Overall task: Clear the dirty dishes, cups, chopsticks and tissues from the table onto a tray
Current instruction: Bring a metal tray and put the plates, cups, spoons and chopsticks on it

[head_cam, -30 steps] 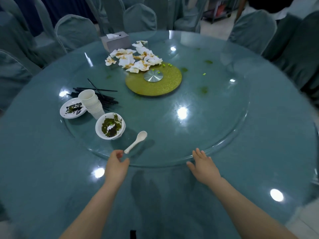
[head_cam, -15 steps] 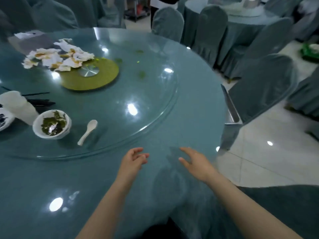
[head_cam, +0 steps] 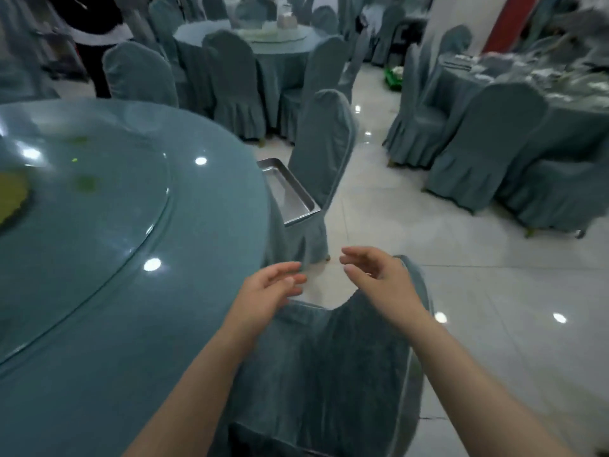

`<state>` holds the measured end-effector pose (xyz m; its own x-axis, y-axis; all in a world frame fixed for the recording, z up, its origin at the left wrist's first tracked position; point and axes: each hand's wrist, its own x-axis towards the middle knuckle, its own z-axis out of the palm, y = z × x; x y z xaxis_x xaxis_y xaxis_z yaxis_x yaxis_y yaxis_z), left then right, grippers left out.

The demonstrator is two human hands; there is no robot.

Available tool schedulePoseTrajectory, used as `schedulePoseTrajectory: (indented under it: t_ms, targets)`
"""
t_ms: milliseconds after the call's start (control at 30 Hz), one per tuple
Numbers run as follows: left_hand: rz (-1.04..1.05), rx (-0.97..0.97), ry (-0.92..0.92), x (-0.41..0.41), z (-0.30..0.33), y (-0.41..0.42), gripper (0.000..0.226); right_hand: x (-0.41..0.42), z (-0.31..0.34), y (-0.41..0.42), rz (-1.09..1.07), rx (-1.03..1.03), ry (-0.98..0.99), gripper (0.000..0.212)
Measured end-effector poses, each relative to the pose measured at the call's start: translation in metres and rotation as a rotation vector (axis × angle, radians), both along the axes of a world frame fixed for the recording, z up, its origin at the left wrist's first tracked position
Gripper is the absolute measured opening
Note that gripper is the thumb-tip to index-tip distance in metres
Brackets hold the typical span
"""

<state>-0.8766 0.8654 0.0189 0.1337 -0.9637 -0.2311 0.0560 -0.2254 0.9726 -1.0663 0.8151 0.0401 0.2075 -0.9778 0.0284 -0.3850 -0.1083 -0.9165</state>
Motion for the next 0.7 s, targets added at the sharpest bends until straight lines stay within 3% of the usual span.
schedulePoseTrajectory:
  t_ms: [100,367,700]
  targets:
    - [-0.078,-0.066,-0.014,-0.068,0.013,-0.021,0.027,-0.064,0.020,-0.007,-0.031,-0.054,-0.048,0.024]
    - [-0.046,-0.167,-0.008,-0.220,0.043,-0.077,0.022,-0.239,0.039,-0.022,-0.046,-0.054,-0.031,0.023]
    - [-0.043,-0.114,-0.051,-0.287,0.039,-0.158,0.023,-0.343,0.018,-0.103,-0.139,0.072,-0.169,0.021]
